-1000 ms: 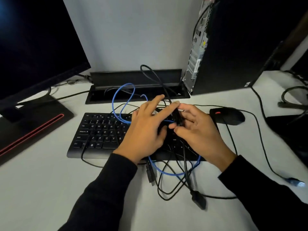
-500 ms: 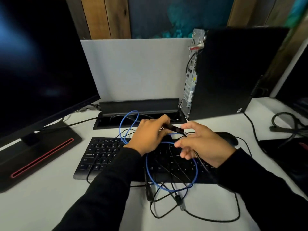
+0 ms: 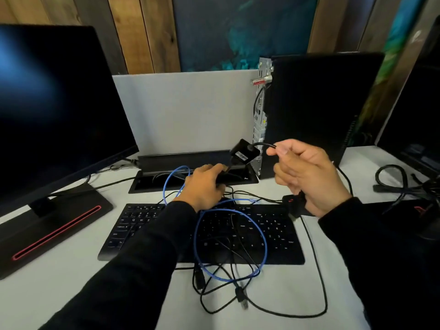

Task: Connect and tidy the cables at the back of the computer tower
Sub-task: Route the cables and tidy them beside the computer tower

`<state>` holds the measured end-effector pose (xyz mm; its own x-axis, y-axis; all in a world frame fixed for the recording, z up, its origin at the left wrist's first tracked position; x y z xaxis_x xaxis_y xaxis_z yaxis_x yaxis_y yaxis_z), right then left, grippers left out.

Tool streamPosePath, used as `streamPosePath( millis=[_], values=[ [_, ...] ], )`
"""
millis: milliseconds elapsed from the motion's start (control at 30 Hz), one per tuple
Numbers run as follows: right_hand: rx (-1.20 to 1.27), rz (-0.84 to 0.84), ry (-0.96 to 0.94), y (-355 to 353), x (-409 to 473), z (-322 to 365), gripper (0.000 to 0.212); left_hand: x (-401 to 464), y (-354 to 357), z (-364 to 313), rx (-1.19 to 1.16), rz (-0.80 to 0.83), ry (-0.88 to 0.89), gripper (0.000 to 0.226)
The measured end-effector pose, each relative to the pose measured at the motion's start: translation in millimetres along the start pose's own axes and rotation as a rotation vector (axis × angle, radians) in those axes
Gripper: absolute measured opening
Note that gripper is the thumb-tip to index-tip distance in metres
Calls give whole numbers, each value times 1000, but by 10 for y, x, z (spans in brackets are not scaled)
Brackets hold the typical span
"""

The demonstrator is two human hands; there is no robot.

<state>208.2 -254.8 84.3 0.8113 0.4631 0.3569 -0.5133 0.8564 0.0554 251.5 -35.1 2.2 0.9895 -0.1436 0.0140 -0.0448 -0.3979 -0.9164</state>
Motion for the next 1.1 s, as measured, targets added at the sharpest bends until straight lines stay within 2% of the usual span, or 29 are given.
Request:
streamPosePath(
  millis=[67,200,267,333,433,567,633,700,800,900,967,1033,1100],
  values=[
    [170,43,-25,48,-5,-18,20,21,20,123,73,71,-124,55],
    [487,103,-13,7,-37,-140,22,48,-168,234,356,-5,-345,33],
    [584,150,14,-53,-52,-220,16,114,-208,263,413,-43,-319,29],
    [611,195,81,-119,-76,-296,16,184,-235,276,289,-65,-253,25],
    [441,167,252,-188,-106,-407,21,286,-286,313,110,-22,-235,23],
    [361,89,463,-167,-114,-572,55,362,-495,301,41,-84,-227,38],
    [353,36,482,-164,-104,-635,64,375,-583,276,10,-96,-189,44],
    [291,-13,483,-178,-97,-678,65,359,-597,256,-77,-49,-174,51],
    [-9,-101,517,-262,-108,-718,59,317,-560,287,-369,-7,-264,52],
    [-466,-179,478,-392,-84,-635,51,230,-499,200,-606,78,-393,47],
    [-698,-255,387,-470,-68,-504,48,172,-505,33,-661,122,-420,34],
    [-787,-308,284,-458,-55,-360,44,182,-547,-103,-705,86,-402,26],
    [-802,-326,198,-410,-54,-275,40,245,-563,-188,-818,51,-395,29]
  ],
)
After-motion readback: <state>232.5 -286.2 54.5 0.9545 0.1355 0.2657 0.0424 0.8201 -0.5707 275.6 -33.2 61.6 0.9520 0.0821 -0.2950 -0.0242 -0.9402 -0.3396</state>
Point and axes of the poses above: each hand's wrist, its own x-axis towards the middle knuckle, its own y-axis out of the palm, z = x × y, the point moved 6 cm from there along x, towards the middle knuckle, and after that the axes turned 11 degrees about z, right-handed, at the moved point
